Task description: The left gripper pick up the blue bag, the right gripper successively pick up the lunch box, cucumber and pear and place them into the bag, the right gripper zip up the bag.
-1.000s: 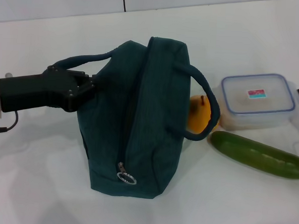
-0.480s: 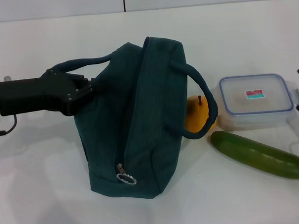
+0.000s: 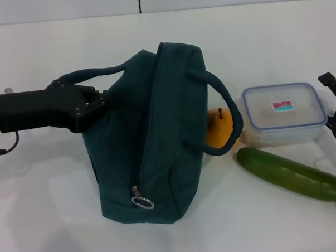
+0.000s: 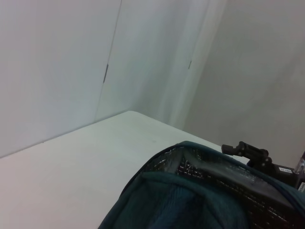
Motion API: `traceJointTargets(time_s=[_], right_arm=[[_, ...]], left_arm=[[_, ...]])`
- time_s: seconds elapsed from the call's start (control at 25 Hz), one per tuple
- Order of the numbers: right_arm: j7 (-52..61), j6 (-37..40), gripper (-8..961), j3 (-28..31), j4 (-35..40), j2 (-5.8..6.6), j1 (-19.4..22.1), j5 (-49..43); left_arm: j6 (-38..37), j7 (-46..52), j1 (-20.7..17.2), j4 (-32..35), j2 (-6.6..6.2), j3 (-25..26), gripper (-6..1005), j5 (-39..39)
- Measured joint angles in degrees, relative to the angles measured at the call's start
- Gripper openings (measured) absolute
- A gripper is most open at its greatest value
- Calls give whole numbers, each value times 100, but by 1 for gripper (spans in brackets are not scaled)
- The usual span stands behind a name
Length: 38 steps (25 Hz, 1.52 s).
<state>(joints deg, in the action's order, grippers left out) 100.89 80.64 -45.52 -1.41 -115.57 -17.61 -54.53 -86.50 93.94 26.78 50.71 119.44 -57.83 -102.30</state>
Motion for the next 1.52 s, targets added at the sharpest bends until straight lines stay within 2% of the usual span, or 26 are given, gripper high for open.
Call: traceJointTargets(time_s=[0.4, 0.8, 1.28, 1.52], right_arm=[[-21, 23, 829, 11, 24, 0, 32, -6], [-33, 37, 603, -1, 15, 1, 13, -6], [-317, 89, 179, 2, 2, 1, 12, -4], [-802, 225, 180, 32, 49, 2, 43, 1]], left_arm=[[1, 1, -23, 0, -5, 6, 55, 5], [2, -61, 3, 0, -9, -1, 54, -1], [2, -67, -18, 0, -9, 0, 54, 20], [-15, -111, -36, 0, -8, 33, 54, 58]])
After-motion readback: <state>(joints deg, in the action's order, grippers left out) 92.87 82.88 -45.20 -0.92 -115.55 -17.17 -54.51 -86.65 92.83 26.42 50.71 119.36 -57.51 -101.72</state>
